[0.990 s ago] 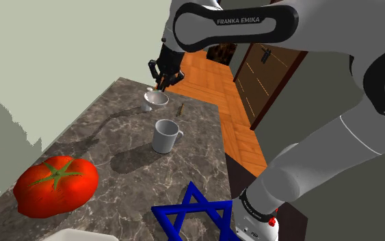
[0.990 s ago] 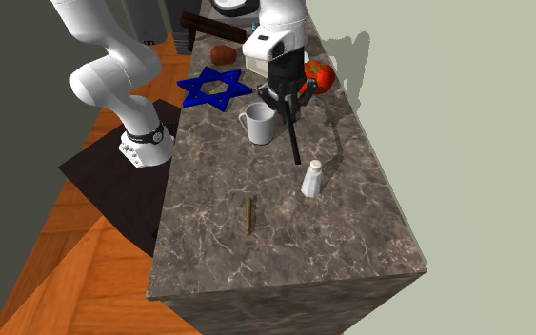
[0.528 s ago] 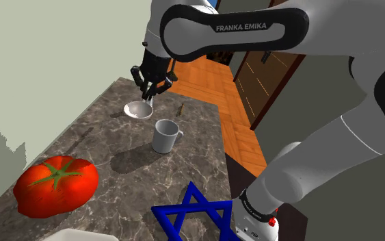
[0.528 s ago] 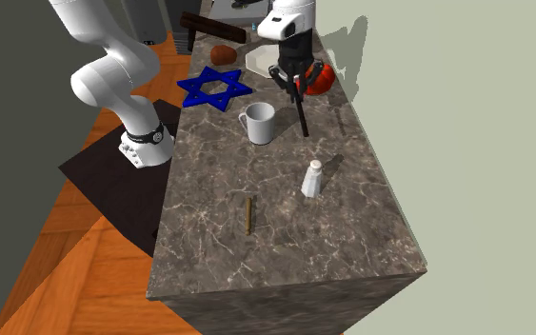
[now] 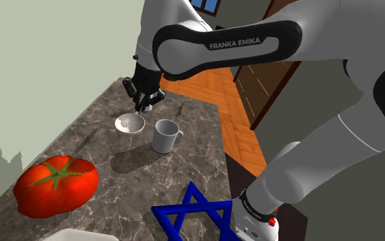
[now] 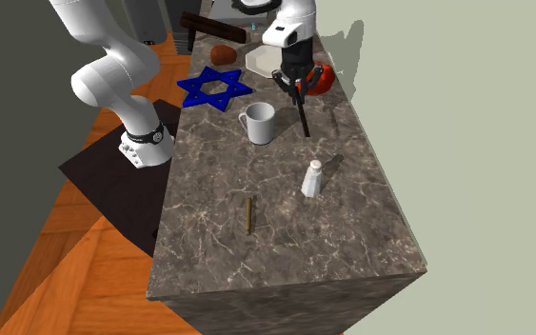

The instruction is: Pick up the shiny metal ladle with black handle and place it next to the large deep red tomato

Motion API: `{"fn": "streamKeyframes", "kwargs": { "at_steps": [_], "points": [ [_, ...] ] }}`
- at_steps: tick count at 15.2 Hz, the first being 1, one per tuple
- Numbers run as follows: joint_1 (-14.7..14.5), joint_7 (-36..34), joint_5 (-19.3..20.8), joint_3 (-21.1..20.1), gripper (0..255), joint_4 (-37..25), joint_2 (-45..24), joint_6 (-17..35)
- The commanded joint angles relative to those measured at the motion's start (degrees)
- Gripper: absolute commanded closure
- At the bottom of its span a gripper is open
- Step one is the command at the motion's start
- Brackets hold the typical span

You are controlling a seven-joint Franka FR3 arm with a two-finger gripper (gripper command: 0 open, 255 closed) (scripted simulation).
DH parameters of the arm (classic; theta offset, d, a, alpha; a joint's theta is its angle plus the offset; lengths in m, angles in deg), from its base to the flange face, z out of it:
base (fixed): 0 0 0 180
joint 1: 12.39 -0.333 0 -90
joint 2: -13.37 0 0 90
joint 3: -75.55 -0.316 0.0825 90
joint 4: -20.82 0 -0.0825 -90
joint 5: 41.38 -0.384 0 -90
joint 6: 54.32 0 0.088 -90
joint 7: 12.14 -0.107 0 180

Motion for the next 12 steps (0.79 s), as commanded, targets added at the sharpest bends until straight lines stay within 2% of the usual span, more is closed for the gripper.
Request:
{"fn": "streamKeyframes", "kwargs": {
  "at_steps": [1,12],
  "points": [
    [0.05,-0.20,0.25,-0.10,255,1.08,-0.51,1.57],
    [0.34,-2.41,2.53,-1.00,255,6.23,-4.35,10.14]
  ]
}}
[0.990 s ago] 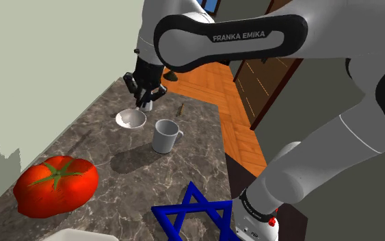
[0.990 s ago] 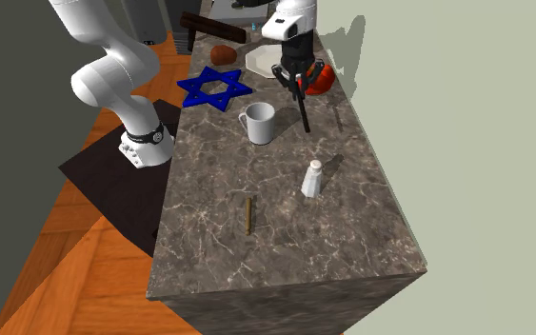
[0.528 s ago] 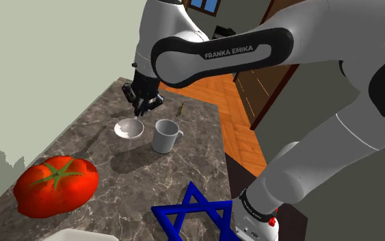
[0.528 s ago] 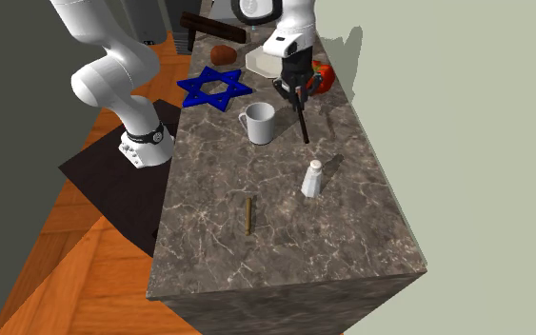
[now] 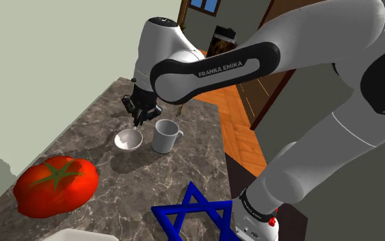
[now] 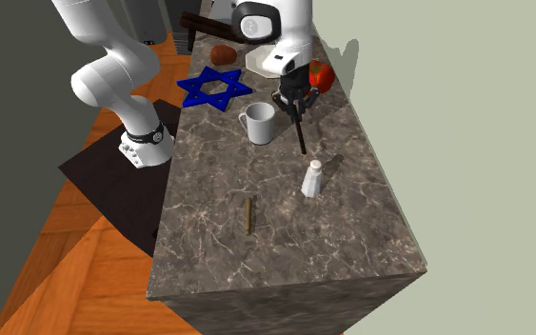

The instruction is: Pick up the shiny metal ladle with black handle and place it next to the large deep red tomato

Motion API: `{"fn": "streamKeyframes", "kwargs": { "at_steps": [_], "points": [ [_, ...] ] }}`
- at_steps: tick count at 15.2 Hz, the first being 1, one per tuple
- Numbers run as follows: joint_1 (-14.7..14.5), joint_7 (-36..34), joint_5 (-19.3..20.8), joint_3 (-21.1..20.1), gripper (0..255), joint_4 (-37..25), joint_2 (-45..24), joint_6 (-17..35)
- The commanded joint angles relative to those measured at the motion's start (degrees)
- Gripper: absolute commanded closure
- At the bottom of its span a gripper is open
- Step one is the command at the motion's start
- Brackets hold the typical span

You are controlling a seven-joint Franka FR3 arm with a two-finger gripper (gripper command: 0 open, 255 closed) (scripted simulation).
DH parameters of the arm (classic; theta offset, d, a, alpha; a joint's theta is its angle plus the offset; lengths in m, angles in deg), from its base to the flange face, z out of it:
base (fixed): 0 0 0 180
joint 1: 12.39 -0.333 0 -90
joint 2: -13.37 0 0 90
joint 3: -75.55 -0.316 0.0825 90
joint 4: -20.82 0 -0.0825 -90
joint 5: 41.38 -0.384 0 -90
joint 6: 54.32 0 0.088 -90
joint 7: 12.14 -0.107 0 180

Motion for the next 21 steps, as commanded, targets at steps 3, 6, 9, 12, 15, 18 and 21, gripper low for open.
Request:
{"fn": "streamKeyframes", "kwargs": {
  "at_steps": [3,6,9,12,15,18,21],
  "points": [
    [0.17,-1.11,1.28,-0.32,255,1.42,-1.85,3.07],
    [0.30,-2.08,2.42,-0.51,255,2.45,-3.35,5.40],
    [0.44,-3.20,3.78,-0.66,255,3.36,-4.97,7.69],
    [0.53,-3.98,4.74,-0.73,255,3.86,-6.05,9.11],
    [0.55,-3.98,4.74,-0.75,255,3.86,-6.05,9.11],
    [0.56,-3.98,4.74,-0.76,255,3.86,-6.05,9.11],
    [0.78,-3.37,4.53,-0.48,0,4.87,-5.83,9.96]
  ]
}}
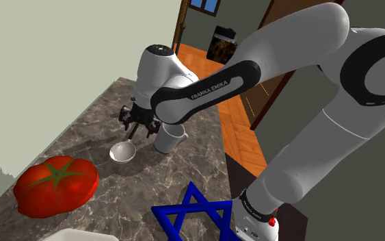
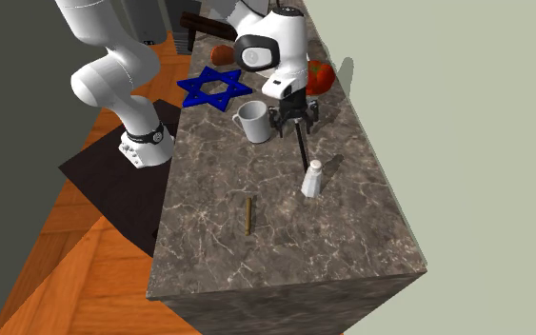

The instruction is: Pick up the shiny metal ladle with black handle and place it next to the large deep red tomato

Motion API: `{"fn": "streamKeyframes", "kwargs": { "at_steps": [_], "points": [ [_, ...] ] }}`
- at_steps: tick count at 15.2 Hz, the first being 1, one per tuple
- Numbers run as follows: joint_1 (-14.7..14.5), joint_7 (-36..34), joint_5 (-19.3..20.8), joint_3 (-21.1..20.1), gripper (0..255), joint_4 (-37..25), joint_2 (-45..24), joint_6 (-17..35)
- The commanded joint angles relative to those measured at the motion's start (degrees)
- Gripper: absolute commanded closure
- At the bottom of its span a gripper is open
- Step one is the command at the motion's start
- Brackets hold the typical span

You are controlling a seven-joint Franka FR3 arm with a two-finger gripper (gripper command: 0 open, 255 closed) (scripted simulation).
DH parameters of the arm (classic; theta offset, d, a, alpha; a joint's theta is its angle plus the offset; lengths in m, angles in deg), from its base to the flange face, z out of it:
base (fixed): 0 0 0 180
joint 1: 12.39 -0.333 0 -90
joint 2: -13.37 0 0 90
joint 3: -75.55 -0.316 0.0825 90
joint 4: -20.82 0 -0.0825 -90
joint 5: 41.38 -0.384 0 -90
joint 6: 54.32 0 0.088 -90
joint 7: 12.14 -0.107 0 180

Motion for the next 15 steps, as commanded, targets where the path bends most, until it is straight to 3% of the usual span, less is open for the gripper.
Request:
{"fn": "streamKeyframes", "kwargs": {
  "at_steps": [1,3,7,15],
  "points": [
    [0.07,0.15,-0.04,0.08,0,0.34,-0.09,-0.20],
    [-0.20,-0.56,0.17,-0.24,0,-0.70,-0.29,-1.11],
    [-0.80,2.75,-4.48,0.00,0,-2.62,5.71,-8.21],
    [-0.84,2.74,-4.47,0.04,0,-2.62,5.71,-8.21]
  ]
}}
